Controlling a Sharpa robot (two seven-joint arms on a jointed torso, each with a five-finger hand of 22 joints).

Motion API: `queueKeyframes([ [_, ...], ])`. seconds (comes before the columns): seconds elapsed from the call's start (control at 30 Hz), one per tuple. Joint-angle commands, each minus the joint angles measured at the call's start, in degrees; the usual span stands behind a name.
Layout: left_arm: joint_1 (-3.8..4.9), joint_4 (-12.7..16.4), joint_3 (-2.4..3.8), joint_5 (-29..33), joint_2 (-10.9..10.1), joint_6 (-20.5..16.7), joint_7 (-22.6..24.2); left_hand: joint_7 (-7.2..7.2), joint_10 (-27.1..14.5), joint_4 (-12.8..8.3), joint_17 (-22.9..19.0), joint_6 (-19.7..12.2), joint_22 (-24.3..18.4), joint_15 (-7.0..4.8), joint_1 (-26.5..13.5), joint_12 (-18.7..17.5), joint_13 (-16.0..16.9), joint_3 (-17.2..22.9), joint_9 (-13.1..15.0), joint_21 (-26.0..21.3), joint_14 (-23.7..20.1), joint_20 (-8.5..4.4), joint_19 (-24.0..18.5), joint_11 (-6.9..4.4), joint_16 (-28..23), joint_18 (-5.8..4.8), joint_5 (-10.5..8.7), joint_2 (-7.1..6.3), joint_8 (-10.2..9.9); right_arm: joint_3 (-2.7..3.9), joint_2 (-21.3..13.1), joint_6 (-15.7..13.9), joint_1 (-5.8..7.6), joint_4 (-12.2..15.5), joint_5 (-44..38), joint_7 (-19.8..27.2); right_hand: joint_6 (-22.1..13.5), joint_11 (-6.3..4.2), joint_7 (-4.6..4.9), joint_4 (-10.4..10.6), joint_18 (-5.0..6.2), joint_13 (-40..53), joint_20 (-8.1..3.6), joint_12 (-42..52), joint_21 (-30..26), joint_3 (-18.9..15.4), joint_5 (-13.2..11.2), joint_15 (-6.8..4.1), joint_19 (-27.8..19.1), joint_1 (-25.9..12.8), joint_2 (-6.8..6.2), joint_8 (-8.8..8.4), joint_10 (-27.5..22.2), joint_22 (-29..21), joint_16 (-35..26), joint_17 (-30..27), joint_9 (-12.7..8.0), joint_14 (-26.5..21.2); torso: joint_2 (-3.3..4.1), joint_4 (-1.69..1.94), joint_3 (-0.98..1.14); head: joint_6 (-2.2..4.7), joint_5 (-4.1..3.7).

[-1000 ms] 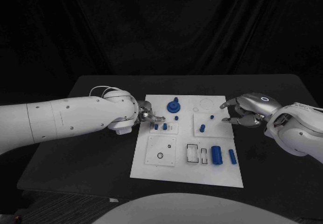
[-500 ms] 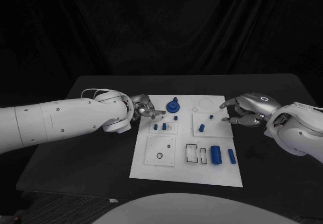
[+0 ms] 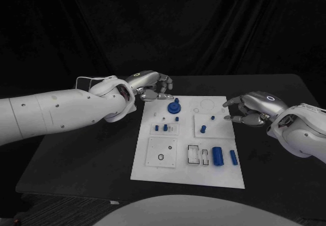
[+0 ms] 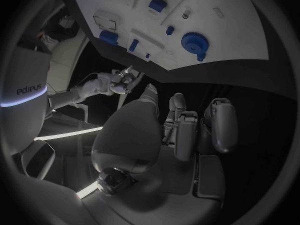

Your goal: Assemble the parts on the task board

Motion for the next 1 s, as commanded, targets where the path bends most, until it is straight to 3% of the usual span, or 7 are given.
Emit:
queueKeyframes([
  [0.03,-0.09,-1.9,0.03,-11.5,1.3,2.6,7.6,0.1,-4.4,-1.7,9.7,-0.5,10.7,0.62,4.6,-5.5,-4.5,2.4,-2.1,0.0,1.2,0.61,-0.1,0.83,-0.8,-0.19,2.23,-0.62,0.1,0.04,0.0,-2.1,-0.12,0.0,0.4,1.1,0.3,-0.35,0.08,0.1,0.82,7.8,-0.13,0.2,0.2,0.1,0.3,-0.43,0.3,-0.1,0.29,0.02,0.4,6.4,0.1,7.0,-0.1,4.0,0.03,-0.13,0.0,0.01,-0.1],
  [0.1,-0.45,-3.9,0.03,-14.7,3.0,3.4,7.7,-0.27,-5.8,-1.9,8.6,-0.9,10.5,0.88,6.9,-10.6,-10.1,4.4,-6.1,-0.5,0.5,0.93,-0.6,0.89,-1.4,-0.01,3.23,-1.73,-1.3,0.04,0.0,-2.2,-0.12,0.0,0.4,1.4,0.4,-0.34,0.09,0.1,0.8,7.8,-0.13,0.2,0.3,0.1,0.4,-0.43,0.3,-0.1,0.28,0.06,0.4,6.4,0.1,7.0,-0.1,4.0,0.08,-0.15,-0.02,0.01,-0.31],
  [0.27,-1.18,-7.3,0.03,-17.6,6.2,6.0,6.0,-1.28,-3.1,-3.6,4.0,2.6,10.1,-0.25,9.3,-18.3,-24.8,10.2,-26.0,-1.9,-1.6,-0.02,-0.9,-0.21,-3.7,0.26,4.51,-5.63,-11.8,0.04,0.0,-2.4,-0.13,0.1,0.6,1.9,0.6,-0.34,0.1,0.1,0.8,7.8,-0.13,0.2,0.3,0.0,0.4,-0.43,0.4,-0.1,0.24,0.11,0.4,6.4,0.1,7.0,0.0,4.1,0.2,-0.03,-0.09,0.01,-0.67],
  [0.33,-1.44,-8.5,0.03,-18.4,7.5,7.2,5.2,-0.87,-2.7,-3.6,3.6,3.6,10.1,-0.25,8.7,-18.8,-26.1,10.3,-27.4,-2.0,-1.7,-0.08,-0.9,-0.37,-3.9,0.27,4.16,-5.9,-12.3,0.03,-0.1,-2.5,-0.13,0.2,0.6,2.1,0.6,-0.34,0.1,0.1,0.8,7.8,-0.13,0.3,0.3,0.0,0.4,-0.43,0.4,-0.1,0.24,0.12,0.4,6.4,0.1,7.0,0.0,4.1,0.15,-0.04,-0.07,0.01,-0.68],
  [0.43,-1.89,-9.7,0.04,-20.3,8.8,8.7,4.2,-3.95,-0.2,-4.8,0.0,6.6,9.9,0.22,6.9,-21.6,-32.9,11.1,-34.2,-3.1,-3.1,0.08,-0.9,0.33,-5.5,0.42,2.75,-6.73,-15.1,0.03,-0.1,-2.6,-0.15,0.2,0.7,2.3,0.7,-0.33,0.12,0.2,0.8,7.8,-0.13,0.3,0.2,0.0,0.4,-0.42,0.4,-0.1,0.21,0.17,0.5,6.4,0.1,7.0,0.0,4.1,0.18,-0.12,-0.19,0.01,-0.58],
  [0.8,-3.37,-12.5,0.05,-23.1,11.8,11.0,2.3,-3.91,3.8,-5.7,-0.4,9.7,9.9,0.01,5.3,-19.0,-33.7,11.5,-37.2,-3.4,-3.1,0.05,-0.8,0.18,-5.2,0.43,3.33,-7.01,-14.8,0.03,-0.1,-2.7,-0.47,0.4,0.7,2.8,0.8,-0.32,0.13,0.2,0.79,7.8,-0.13,0.3,0.3,0.0,0.4,-0.42,0.4,-0.1,0.17,0.2,0.5,6.5,0.1,7.0,0.0,4.1,0.42,-0.49,-0.37,0.01,-0.24],
  [1.0,-3.97,-13.0,0.05,-23.3,12.6,11.4,2.3,-3.69,5.0,-6.0,-0.5,11.0,9.9,-0.09,4.7,-16.4,-32.1,11.8,-38.1,-3.5,-3.1,0.01,-0.7,-0.03,-5.0,0.42,3.37,-7.11,-14.4,0.03,-0.2,-2.6,-0.54,0.4,0.7,2.7,0.9,-0.32,0.13,0.2,0.83,7.7,-0.13,0.2,0.1,0.0,0.5,-0.41,0.3,-0.1,0.13,0.22,0.4,6.4,-0.1,6.8,0.0,4.0,0.3,-0.28,-0.14,0.01,-0.7],
])
